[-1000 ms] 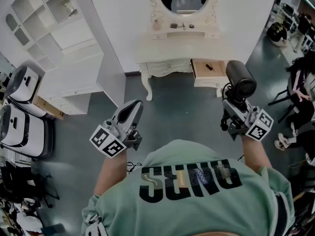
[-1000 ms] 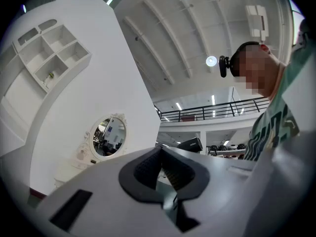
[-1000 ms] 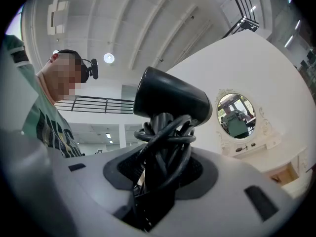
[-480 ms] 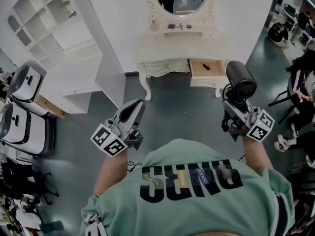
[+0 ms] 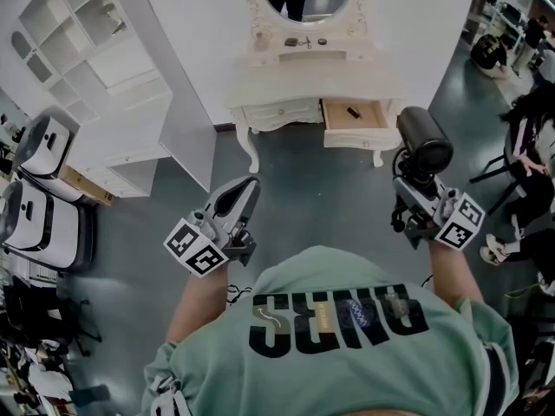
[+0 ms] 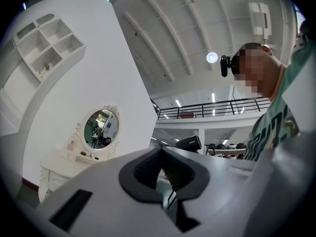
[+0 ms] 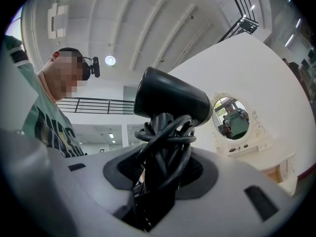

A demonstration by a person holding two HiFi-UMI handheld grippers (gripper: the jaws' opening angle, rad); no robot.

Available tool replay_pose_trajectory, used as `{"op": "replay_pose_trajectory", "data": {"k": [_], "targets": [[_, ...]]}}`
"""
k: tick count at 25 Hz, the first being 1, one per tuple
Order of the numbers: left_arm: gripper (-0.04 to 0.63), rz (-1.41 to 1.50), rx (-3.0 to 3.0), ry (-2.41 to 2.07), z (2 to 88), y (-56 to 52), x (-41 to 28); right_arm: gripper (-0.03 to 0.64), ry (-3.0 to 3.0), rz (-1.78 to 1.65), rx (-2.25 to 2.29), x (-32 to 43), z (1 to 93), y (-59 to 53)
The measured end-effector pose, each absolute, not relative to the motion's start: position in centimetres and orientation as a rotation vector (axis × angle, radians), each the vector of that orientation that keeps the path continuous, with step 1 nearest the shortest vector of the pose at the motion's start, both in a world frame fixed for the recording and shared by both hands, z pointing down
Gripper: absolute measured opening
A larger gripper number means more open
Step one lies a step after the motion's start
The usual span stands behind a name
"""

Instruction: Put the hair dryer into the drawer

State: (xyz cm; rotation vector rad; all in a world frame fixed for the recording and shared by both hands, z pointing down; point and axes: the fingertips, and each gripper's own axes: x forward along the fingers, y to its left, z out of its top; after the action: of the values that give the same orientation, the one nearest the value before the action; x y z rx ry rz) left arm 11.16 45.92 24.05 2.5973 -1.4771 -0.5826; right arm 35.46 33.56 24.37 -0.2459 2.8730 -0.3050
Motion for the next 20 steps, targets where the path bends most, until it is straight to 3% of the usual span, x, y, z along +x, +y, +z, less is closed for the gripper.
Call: {"op": "replay_pose_trajectory", "data": {"k": [9, 20], "targets": [[0.006, -0.545, 2.612, -1.433, 24.6, 44.2, 14.1, 0.163, 2.863, -0.306, -0.254, 37.8, 25.2, 32.6], [0.006, -0.585, 2.599, -1.394, 26.1, 40.9, 8.5, 0.163, 2.893, -0.296, -0.290, 32.6, 26.0, 29.7]]}}
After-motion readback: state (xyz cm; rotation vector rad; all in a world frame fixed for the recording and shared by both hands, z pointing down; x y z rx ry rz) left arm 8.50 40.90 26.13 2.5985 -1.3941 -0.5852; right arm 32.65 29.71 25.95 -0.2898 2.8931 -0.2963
